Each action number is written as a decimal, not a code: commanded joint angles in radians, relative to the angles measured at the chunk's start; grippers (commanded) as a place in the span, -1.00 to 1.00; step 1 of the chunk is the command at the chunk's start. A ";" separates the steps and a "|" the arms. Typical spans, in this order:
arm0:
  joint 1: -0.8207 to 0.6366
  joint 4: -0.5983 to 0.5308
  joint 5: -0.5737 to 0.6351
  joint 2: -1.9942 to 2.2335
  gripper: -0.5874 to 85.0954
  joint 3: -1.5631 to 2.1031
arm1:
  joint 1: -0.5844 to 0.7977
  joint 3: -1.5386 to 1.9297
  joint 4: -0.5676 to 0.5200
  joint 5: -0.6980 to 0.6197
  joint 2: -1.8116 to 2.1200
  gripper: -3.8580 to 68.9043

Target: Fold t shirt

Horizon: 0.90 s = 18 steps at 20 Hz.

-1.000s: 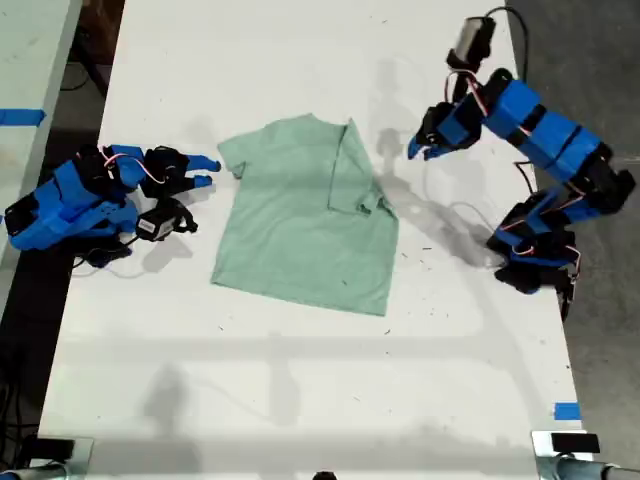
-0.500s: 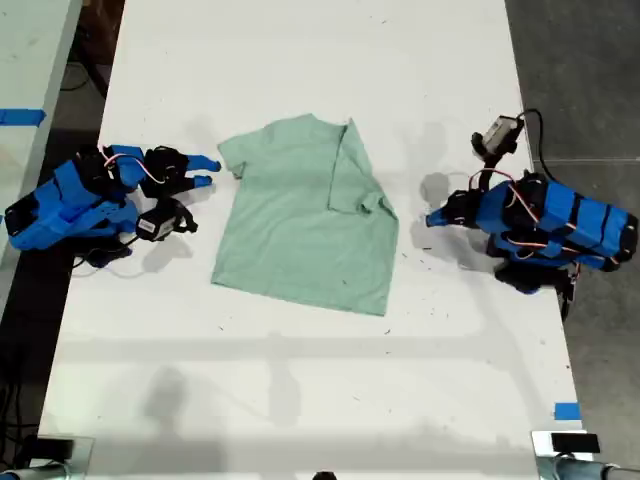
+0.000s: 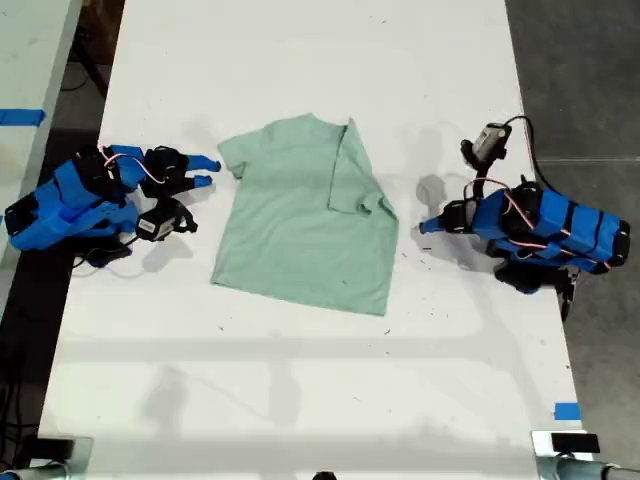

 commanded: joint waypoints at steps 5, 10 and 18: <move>-0.014 0.003 -0.029 0.009 -0.69 -0.005 | -0.051 0.048 0.037 0.387 0.009 -0.71; -0.014 0.003 -0.029 0.009 -0.69 -0.005 | -0.038 0.048 0.037 0.382 0.009 -0.68; -0.038 -0.028 0.207 0.009 -0.68 0.012 | -0.038 0.048 0.037 0.382 0.009 -0.67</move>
